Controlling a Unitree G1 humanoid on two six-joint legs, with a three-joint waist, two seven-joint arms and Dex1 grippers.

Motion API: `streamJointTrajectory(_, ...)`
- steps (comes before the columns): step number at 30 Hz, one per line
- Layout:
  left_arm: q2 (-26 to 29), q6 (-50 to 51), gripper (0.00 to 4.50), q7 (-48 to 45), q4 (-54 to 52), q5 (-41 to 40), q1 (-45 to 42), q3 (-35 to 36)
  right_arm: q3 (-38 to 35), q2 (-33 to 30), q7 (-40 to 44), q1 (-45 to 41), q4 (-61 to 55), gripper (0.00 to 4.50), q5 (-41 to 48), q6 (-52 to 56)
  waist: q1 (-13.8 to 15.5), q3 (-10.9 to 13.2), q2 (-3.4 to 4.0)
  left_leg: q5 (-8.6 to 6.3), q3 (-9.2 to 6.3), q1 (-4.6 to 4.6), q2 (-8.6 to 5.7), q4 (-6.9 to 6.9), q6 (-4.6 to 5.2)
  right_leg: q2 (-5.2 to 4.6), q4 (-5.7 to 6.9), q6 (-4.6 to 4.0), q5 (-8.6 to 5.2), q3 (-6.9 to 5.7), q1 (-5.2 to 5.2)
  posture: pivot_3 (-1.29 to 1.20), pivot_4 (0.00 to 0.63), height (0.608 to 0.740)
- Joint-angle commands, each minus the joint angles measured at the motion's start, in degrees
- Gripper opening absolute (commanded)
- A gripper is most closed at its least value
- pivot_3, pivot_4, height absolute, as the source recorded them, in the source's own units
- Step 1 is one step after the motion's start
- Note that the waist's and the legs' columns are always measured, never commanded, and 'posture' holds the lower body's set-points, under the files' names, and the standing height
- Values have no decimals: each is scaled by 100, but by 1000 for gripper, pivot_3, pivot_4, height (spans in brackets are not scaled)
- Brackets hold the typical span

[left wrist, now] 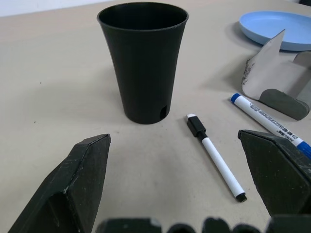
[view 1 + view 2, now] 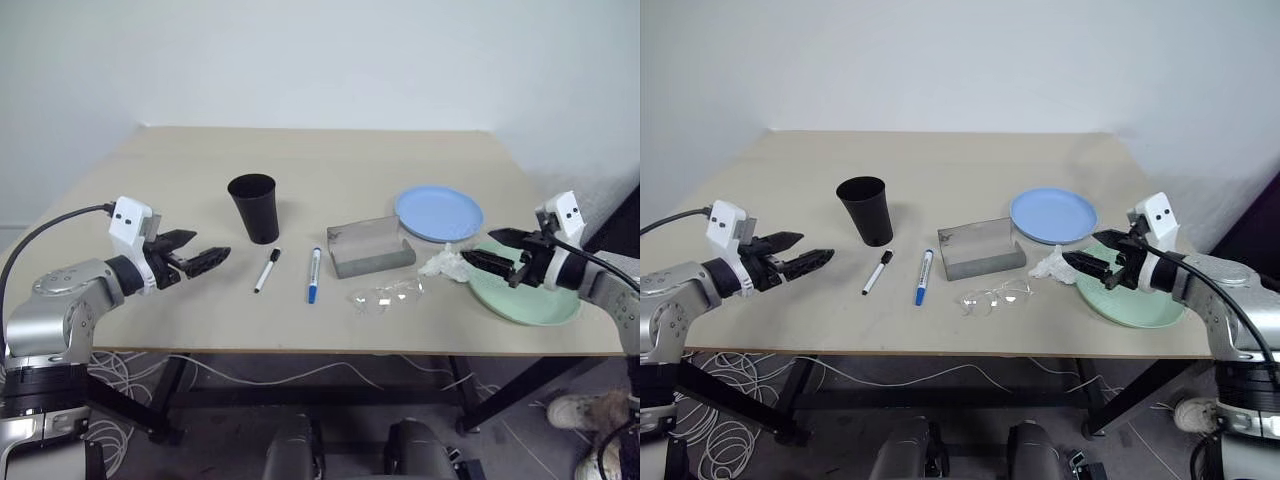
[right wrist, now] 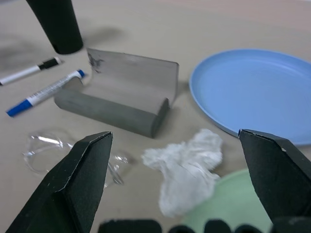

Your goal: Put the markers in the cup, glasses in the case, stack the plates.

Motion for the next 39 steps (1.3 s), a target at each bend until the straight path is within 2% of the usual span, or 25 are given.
streamJointTrajectory(1, 162, -55, 4470, -81, 132, 45, -198, 127, -270, -26, -130, 42, -320, 4500, 150, -4, 2, 0, 0, 0, 0, 0, 0, 0, 0, 0, 0, 0, 0, 0, 0, 0, 0, 639)
streamJointTrajectory(11, 25, -275, 4470, -236, 592, 255, -786, -189, -688, -113, -391, 386, -431, 4500, 262, 27, 1, 0, -1, -1, 6, 0, -1, 4, 2, -4, -4, 0, 0, 2, 3, 0, 0, 639)
streamJointTrajectory(19, -252, -348, 4470, -242, 503, 308, -768, -310, -1082, -338, -479, 770, -352, 4500, 306, 119, -2, 0, -1, 0, 4, 0, -2, 5, 1, 0, -3, 0, 0, 0, 7, 0, 0, 639)
streamJointTrajectory(24, -345, -249, 4470, -206, 250, 289, -625, -338, -1099, -331, -501, 844, -208, 4500, 261, 22, -7, 0, -1, 0, -1, 3, -1, 9, 3, 1, -3, 0, 0, 1, 9, 0, 0, 639)
streamJointTrajectory(31, -165, 160, 4470, -190, -279, 136, -478, -177, -883, -142, -639, 810, -363, 4500, 320, 106, -3, 0, -1, -1, -3, 2, -2, 9, 2, 1, -3, 0, 0, 1, 9, 0, 0, 639)
streamJointTrajectory(39, -376, 327, 4470, 80, -885, -39, -407, -55, -523, -243, -504, 183, 313, 4500, 110, -82, -5, 0, 1, 0, -2, 3, -3, 12, 4, 1, -3, 0, 0, 1, 12, 0, 0, 639)
